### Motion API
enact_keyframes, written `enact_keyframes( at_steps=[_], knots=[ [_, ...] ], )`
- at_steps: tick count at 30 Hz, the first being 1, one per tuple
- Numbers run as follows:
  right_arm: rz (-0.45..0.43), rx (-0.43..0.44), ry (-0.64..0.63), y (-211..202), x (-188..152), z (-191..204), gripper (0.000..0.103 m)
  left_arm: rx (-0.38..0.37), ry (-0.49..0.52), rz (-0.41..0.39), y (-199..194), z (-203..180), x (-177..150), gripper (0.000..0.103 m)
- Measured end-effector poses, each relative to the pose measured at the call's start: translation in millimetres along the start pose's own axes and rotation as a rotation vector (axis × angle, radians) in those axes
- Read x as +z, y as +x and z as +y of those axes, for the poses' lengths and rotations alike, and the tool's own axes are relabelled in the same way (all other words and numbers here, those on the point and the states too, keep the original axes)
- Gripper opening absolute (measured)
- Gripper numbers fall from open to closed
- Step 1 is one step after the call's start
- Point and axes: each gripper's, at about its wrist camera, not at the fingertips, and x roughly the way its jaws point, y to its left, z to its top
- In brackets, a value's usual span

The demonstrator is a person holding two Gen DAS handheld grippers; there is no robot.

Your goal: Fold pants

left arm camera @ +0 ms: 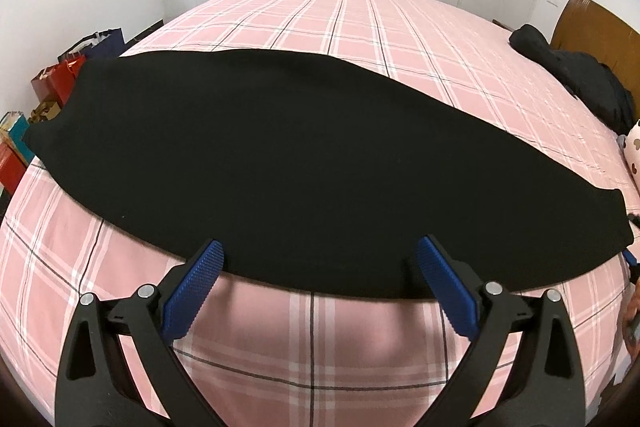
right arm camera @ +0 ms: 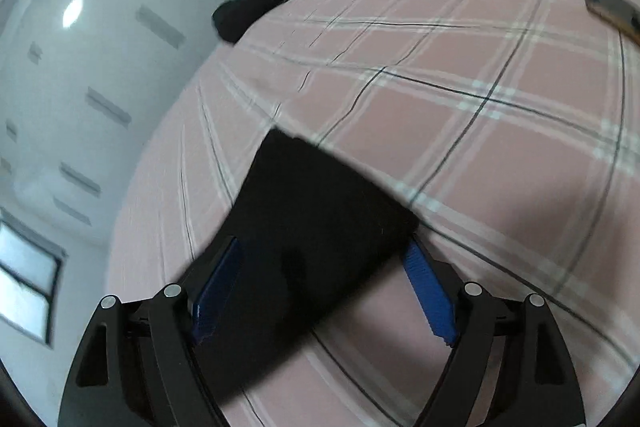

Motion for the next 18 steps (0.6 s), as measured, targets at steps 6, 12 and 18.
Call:
enact_keyframes(
  at_steps=[6,12,18],
  knots=[
    [0.058,0.059,0.016,17,-3,11,0.016,-0.015,-0.023,0.016,2,6,4,0.096],
    [0.048,-0.010,0.003,18,-4,15,0.017,-0.106,-0.324,-0.023,-29,104,22,0.096],
    [0.044,-0.042,-0.021,20,-7,23,0.025,0.092,-0.478,0.008,-29,226,33,0.096]
  ],
)
